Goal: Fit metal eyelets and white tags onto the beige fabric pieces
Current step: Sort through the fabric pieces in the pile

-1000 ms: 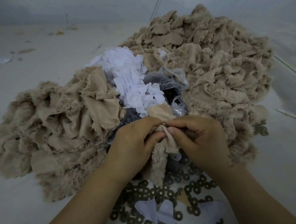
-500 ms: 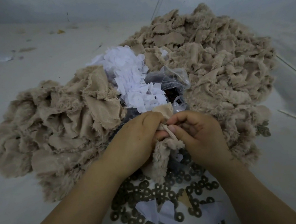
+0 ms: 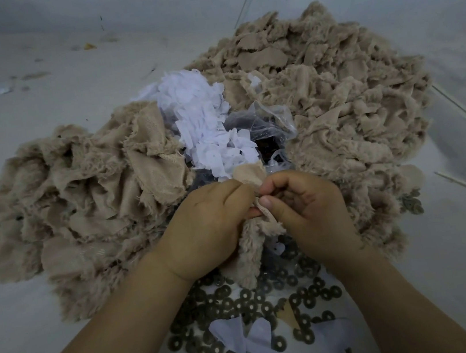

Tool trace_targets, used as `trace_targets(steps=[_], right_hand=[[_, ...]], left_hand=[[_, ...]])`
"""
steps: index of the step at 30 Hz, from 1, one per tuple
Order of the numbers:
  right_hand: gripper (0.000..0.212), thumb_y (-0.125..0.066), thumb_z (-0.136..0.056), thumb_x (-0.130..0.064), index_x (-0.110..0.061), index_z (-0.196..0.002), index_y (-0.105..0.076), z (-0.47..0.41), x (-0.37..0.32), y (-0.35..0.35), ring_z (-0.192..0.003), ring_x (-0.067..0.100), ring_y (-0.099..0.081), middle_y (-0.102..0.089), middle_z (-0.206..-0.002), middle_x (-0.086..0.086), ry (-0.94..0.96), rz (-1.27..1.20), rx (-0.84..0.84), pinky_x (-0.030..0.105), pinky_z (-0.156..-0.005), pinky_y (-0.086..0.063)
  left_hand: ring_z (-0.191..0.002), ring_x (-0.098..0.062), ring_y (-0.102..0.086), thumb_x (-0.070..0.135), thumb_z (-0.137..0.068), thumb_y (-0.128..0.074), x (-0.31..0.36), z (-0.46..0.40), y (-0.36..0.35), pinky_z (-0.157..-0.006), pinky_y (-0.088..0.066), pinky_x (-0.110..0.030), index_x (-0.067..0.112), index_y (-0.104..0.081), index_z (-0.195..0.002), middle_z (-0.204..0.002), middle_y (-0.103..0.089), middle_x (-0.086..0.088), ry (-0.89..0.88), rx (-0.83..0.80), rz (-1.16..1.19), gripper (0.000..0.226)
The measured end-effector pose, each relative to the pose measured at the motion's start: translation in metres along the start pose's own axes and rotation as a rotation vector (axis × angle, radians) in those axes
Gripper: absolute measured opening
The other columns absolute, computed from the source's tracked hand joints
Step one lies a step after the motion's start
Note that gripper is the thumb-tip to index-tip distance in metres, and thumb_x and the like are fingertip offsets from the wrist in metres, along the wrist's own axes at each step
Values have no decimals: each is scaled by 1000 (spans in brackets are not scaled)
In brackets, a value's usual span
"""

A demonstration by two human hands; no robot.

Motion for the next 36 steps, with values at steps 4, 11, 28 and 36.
trace_targets(steps=[4,11,28,36], right_hand=[[6,-65,-89,-12,-9,-93,-68,0,-1,1,-73,24,-68,-69,-82,7,40,70,22,42,-64,-58],[8,-63,-91,-15,-7,-91,-67,2,0,3,-69,24,-65,-67,-80,8,33,43,43,41,-62,-56],[40,-47,-91,-51,-20,-68,-58,20,1,17,-53,2,-48,-50,-59,-12,-68,173,275,14,-50,-35],[47,-62,-84,-47,-2,-84,-71,27,9,-10,-73,33,-67,-71,-77,18,-420,-203,150,38,-66,-56]], left_hand=[[-62,-29,-56,11,-93,-54,2,0,-1,-61,-39,-33,-3,-69,-88,-78,-64,-14,-25,32,-27,20],[-71,-24,-51,17,-103,-45,6,-2,0,-66,-41,-33,-2,-66,-89,-80,-64,-14,-50,110,-15,32],[-92,-21,-57,14,-89,-65,-10,-7,8,-84,-49,-28,-9,-68,-95,-96,-67,-19,161,182,130,24],[-93,-6,-49,5,-78,-79,-8,-1,13,-86,-40,-10,-2,-64,-104,-103,-53,-4,335,268,269,31]])
Point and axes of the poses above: each hand's wrist, its own z-axis away from the middle knuckle, its own y-axis out of the back of the hand, x = y × z, the point moved 7 cm from there along -z, towards the middle knuckle
